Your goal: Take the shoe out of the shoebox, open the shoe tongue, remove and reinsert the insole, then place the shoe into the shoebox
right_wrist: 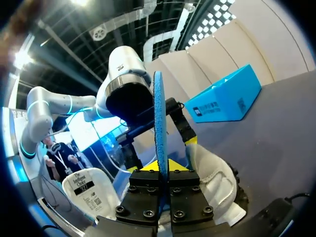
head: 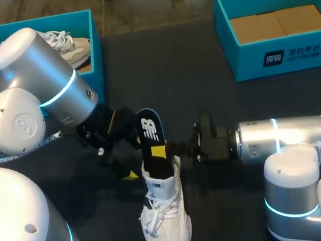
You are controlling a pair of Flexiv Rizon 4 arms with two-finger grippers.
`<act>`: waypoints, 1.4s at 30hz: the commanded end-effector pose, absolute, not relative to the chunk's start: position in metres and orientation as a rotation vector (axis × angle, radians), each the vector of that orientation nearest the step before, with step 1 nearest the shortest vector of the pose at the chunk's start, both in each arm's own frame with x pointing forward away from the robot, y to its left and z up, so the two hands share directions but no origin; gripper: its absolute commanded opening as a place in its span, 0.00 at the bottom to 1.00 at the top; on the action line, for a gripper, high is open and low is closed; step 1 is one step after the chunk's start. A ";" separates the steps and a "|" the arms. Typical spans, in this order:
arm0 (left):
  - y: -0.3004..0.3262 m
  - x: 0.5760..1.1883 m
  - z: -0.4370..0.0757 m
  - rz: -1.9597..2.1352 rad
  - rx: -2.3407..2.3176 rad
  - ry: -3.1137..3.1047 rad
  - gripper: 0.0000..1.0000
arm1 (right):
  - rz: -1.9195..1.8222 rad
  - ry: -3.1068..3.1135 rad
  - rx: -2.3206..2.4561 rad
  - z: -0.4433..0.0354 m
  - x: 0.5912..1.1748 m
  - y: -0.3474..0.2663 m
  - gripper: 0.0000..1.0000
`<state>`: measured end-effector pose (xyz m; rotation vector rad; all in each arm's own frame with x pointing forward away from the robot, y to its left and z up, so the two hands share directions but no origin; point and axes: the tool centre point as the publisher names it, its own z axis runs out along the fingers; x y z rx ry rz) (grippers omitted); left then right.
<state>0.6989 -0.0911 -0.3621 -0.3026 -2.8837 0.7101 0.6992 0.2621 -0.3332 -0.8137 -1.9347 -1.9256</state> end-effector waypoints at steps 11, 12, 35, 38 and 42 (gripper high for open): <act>-0.091 0.698 -0.363 0.713 -0.303 -2.885 1.00 | -1.871 -1.851 -0.842 -0.354 0.665 0.269 0.00; -0.091 0.698 -0.363 0.713 -0.303 -2.885 1.00 | -1.868 -1.848 -0.844 -0.354 0.664 0.270 0.00; -0.091 0.698 -0.363 0.713 -0.303 -2.885 1.00 | -1.877 -1.920 -0.822 -0.318 0.682 0.272 0.40; -0.091 0.698 -0.363 0.713 -0.303 -2.885 1.00 | -1.889 -1.901 -0.834 -0.318 0.688 0.272 0.36; -0.091 0.698 -0.363 0.713 -0.303 -2.885 1.00 | -1.901 -1.858 -0.852 -0.320 0.697 0.271 0.05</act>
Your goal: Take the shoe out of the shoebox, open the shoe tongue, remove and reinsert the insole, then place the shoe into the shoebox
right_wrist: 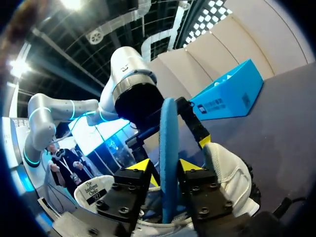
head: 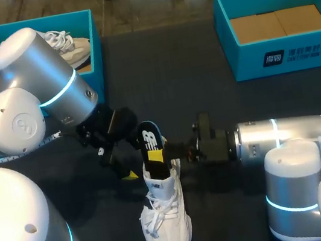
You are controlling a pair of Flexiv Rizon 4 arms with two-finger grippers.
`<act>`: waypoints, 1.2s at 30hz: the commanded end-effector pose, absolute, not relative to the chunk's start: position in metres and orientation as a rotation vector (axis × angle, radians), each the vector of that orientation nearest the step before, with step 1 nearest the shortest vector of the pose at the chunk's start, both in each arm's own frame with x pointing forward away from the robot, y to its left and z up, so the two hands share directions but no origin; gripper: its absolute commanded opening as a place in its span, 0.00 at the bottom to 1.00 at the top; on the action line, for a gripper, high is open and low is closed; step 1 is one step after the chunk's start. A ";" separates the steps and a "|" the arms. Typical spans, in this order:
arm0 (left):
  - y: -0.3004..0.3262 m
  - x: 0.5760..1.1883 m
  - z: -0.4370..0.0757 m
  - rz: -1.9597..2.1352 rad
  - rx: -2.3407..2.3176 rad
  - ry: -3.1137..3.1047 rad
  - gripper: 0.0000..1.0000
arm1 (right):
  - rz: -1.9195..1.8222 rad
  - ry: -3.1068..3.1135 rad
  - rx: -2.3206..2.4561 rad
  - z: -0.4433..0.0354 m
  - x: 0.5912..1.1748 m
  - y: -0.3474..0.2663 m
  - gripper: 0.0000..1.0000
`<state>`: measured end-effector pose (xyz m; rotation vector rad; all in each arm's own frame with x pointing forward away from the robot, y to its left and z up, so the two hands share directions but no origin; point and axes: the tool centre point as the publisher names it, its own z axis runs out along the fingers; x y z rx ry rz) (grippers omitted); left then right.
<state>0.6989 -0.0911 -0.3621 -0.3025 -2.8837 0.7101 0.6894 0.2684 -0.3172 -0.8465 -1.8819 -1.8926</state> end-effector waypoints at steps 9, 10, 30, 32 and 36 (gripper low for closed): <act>-0.091 0.698 -0.363 0.713 -0.303 -2.885 1.00 | -1.860 -1.756 -0.915 -0.336 0.690 0.271 0.00; -0.091 0.698 -0.363 0.713 -0.303 -2.885 1.00 | -1.854 -1.748 -0.928 -0.337 0.688 0.272 0.00; -0.091 0.698 -0.363 0.713 -0.303 -2.885 1.00 | -1.799 -1.722 -1.048 -0.340 0.668 0.273 0.46; -0.091 0.698 -0.363 0.713 -0.303 -2.885 1.00 | -1.797 -1.750 -1.035 -0.334 0.671 0.273 0.46; -0.091 0.698 -0.363 0.713 -0.303 -2.885 1.00 | -1.802 -1.763 -1.005 -0.329 0.679 0.273 0.46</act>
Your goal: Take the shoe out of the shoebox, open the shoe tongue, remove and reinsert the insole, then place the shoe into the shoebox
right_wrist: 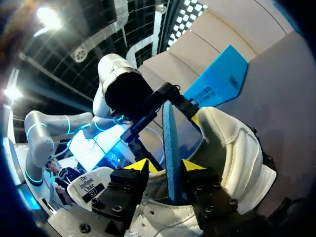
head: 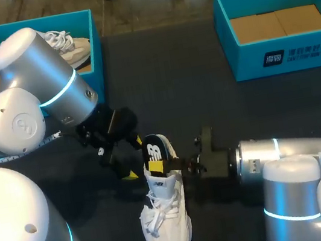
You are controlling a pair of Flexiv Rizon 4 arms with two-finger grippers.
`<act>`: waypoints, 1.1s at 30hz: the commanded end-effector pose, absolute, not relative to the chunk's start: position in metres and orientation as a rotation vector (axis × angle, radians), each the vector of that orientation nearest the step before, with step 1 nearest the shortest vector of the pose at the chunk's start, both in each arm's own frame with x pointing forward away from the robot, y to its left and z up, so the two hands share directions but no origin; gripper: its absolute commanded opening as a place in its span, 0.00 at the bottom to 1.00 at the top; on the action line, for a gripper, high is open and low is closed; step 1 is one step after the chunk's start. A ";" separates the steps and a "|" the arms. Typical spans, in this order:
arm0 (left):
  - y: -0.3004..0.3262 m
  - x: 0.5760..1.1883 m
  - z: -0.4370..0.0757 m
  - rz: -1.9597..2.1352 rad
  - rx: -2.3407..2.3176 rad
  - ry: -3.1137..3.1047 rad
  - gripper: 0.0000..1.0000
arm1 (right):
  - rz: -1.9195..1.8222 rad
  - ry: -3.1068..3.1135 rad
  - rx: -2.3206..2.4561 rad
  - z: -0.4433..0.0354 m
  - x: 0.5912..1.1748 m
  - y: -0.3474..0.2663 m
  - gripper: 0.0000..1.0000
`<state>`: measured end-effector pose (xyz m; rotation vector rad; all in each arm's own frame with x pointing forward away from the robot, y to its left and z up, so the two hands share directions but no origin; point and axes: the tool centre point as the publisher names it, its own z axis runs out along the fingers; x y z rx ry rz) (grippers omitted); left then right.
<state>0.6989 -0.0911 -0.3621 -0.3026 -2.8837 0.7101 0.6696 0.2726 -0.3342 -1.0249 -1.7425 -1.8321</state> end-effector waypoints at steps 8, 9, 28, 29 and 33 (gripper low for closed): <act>-0.091 0.698 -0.363 0.713 -0.303 -2.885 1.00 | -1.822 -1.727 -1.014 -0.331 0.692 0.268 0.45; -0.091 0.698 -0.363 0.713 -0.303 -2.885 1.00 | -1.829 -1.708 -1.015 -0.332 0.694 0.266 0.44; -0.091 0.698 -0.363 0.713 -0.303 -2.885 1.00 | -1.738 -1.623 -1.112 -0.353 0.677 0.266 0.00; -0.091 0.698 -0.363 0.713 -0.303 -2.885 1.00 | -1.733 -1.615 -1.124 -0.355 0.673 0.267 0.00; -0.091 0.698 -0.363 0.713 -0.303 -2.885 1.00 | -1.733 -1.597 -1.130 -0.360 0.667 0.270 0.00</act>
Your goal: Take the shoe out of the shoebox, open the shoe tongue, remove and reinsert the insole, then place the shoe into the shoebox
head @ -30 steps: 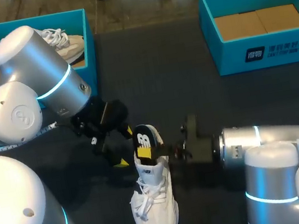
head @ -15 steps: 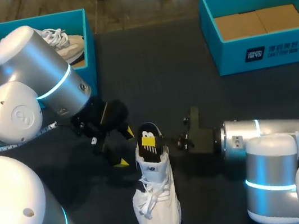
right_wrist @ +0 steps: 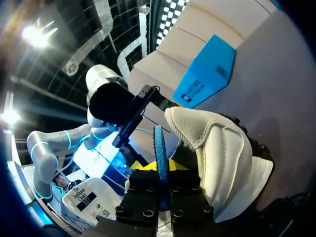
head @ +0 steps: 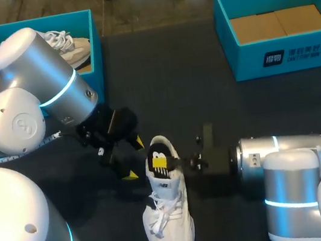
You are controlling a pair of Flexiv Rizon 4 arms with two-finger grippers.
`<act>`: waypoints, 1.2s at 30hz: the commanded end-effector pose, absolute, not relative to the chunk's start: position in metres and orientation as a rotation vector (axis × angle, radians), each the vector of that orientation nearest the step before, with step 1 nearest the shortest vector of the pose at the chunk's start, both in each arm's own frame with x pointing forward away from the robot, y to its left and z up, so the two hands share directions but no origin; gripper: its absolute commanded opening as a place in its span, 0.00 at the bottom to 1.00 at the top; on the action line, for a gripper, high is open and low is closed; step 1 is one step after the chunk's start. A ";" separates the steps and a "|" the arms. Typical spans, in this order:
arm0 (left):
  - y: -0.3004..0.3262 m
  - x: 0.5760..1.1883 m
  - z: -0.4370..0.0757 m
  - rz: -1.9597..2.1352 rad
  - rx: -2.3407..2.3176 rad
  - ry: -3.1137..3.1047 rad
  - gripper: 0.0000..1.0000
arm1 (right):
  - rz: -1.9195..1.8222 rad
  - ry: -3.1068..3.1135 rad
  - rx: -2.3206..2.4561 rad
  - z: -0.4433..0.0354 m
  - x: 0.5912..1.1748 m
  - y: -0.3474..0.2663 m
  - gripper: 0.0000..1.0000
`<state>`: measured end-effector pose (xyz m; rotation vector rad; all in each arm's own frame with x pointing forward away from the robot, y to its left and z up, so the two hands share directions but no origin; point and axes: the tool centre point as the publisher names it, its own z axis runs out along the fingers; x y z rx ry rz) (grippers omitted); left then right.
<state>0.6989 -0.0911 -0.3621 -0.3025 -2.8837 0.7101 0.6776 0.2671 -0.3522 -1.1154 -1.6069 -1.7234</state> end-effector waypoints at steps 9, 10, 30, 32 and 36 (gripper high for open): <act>-0.091 0.698 -0.363 0.713 -0.303 -2.885 1.00 | -1.722 -1.714 -1.118 -0.340 0.671 0.271 0.38; -0.091 0.698 -0.363 0.713 -0.303 -2.885 1.00 | -1.708 -1.752 -1.123 -0.334 0.672 0.271 0.40; -0.091 0.698 -0.363 0.713 -0.303 -2.885 1.00 | -1.606 -1.868 -1.256 -0.334 0.692 0.267 0.00; -0.091 0.698 -0.363 0.713 -0.303 -2.885 1.00 | -1.606 -1.859 -1.270 -0.338 0.686 0.268 0.00; -0.091 0.698 -0.363 0.713 -0.303 -2.885 1.00 | -1.615 -1.826 -1.291 -0.346 0.673 0.268 0.00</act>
